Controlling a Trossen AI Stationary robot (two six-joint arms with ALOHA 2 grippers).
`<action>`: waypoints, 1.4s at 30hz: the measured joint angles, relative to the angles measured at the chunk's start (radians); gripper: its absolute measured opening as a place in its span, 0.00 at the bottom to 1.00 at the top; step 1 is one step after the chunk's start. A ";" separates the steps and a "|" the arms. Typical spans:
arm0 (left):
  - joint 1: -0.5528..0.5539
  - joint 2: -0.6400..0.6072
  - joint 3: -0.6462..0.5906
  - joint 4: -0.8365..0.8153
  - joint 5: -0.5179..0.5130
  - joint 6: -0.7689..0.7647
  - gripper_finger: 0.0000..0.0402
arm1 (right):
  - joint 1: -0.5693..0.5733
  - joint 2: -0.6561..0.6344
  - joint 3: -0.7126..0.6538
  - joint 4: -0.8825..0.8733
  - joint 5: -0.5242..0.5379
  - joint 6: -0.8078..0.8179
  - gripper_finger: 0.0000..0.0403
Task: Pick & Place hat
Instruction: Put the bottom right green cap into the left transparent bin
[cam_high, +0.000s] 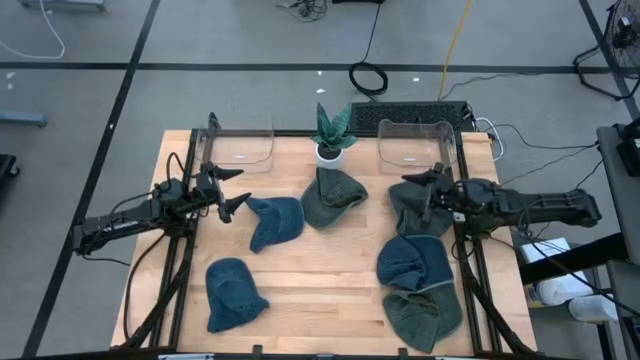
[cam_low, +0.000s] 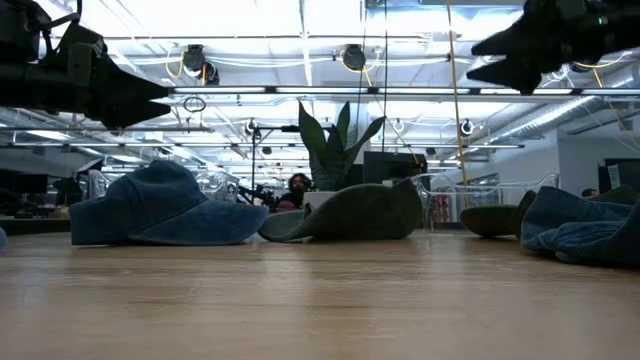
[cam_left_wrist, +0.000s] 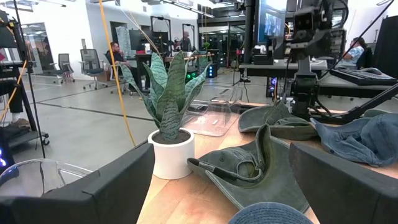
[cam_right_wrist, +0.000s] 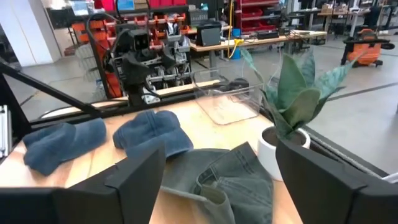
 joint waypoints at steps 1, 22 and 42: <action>0.000 0.000 0.000 0.000 0.000 0.000 0.94 | 0.000 0.011 0.031 -0.033 0.000 -0.002 0.72; 0.000 0.000 0.000 0.000 0.000 0.000 0.94 | 0.000 0.336 0.835 -0.760 0.005 -0.034 0.71; 0.000 0.000 0.000 0.000 0.000 0.000 0.94 | 0.000 0.733 1.403 -1.160 -0.004 -0.102 0.71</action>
